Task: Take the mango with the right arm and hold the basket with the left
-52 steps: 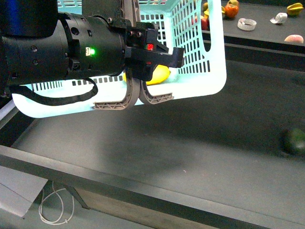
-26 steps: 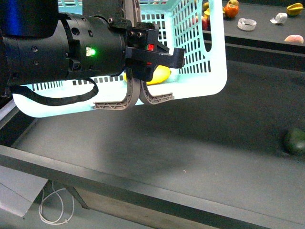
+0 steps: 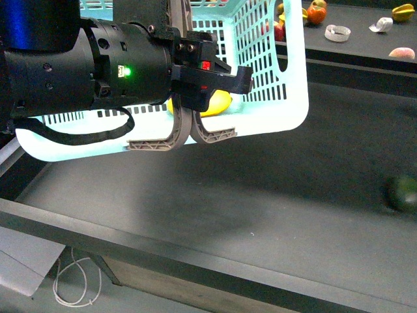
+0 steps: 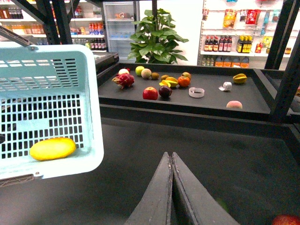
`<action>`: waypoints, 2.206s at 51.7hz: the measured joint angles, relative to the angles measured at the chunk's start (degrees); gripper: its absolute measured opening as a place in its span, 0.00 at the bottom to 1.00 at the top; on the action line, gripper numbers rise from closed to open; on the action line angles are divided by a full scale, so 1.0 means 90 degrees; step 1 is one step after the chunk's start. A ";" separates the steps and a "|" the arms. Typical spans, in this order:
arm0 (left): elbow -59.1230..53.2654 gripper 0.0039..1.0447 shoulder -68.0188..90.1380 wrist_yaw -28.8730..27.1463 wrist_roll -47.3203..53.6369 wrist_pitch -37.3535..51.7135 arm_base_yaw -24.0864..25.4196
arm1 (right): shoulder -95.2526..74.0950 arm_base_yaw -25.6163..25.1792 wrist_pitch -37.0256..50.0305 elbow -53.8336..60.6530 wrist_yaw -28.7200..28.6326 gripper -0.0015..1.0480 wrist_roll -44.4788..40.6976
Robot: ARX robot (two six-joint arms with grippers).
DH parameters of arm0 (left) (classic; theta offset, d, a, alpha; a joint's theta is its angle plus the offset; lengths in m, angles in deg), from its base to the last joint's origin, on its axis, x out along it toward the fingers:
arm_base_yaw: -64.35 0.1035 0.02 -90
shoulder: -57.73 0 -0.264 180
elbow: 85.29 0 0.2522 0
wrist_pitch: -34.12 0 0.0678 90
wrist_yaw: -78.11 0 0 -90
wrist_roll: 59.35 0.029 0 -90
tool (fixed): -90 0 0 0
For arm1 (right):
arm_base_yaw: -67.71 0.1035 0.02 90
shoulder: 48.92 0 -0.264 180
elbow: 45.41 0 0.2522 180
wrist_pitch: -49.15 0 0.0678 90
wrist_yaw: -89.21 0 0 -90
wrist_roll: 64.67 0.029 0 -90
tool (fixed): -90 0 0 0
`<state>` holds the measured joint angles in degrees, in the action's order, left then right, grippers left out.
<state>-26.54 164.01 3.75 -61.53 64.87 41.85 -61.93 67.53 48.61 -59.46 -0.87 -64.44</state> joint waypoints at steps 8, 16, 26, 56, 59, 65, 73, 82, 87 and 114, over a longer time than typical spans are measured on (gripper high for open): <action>0.0000 0.15 0.0000 0.0000 0.0000 0.0000 0.0000 | 0.0223 0.0000 -0.0223 0.0000 0.0000 0.02 0.0000; 0.0000 0.15 0.0000 0.0002 0.0000 0.0000 0.0000 | 0.0743 0.0002 -0.0879 -0.0007 0.0000 0.02 0.0000; 0.0000 0.15 0.0000 0.0002 -0.0010 0.0000 0.0000 | 0.1411 0.0002 -0.1447 -0.0007 0.0000 0.02 -0.0005; 0.0000 0.15 0.0000 0.0002 0.0002 0.0000 0.0000 | 0.1411 0.0002 -0.1455 -0.0007 -0.0005 0.20 -0.0017; 0.0000 0.15 0.0000 0.0002 0.0002 0.0000 0.0000 | 0.1411 0.0002 -0.1455 -0.0007 -0.0005 0.29 -0.0017; 0.0000 0.15 0.0000 0.0002 -0.0002 0.0000 0.0000 | 0.1411 0.0002 -0.1455 -0.0007 -0.0005 0.46 -0.0017; 0.0000 0.15 0.0000 0.0000 0.0000 0.0002 0.0000 | 0.1411 0.0002 -0.1457 -0.0007 -0.0002 0.68 -0.0017; 0.0000 0.15 0.0002 -0.0100 -0.0036 0.0019 -0.0010 | 0.1411 0.0002 -0.1457 -0.0007 -0.0005 0.93 -0.0015; 0.0131 0.15 0.0284 -0.1965 -0.0828 0.0495 -0.0211 | 0.1411 0.0002 -0.1457 -0.0007 -0.0007 0.91 -0.0019; 0.3614 0.05 0.2640 -0.3742 -0.5000 -0.1098 0.0891 | 0.1421 0.0002 -0.1457 -0.0007 -0.0019 0.92 -0.0022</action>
<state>5.99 187.77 -29.93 -106.53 54.99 49.87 -49.14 67.55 35.49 -59.53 -1.05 -64.63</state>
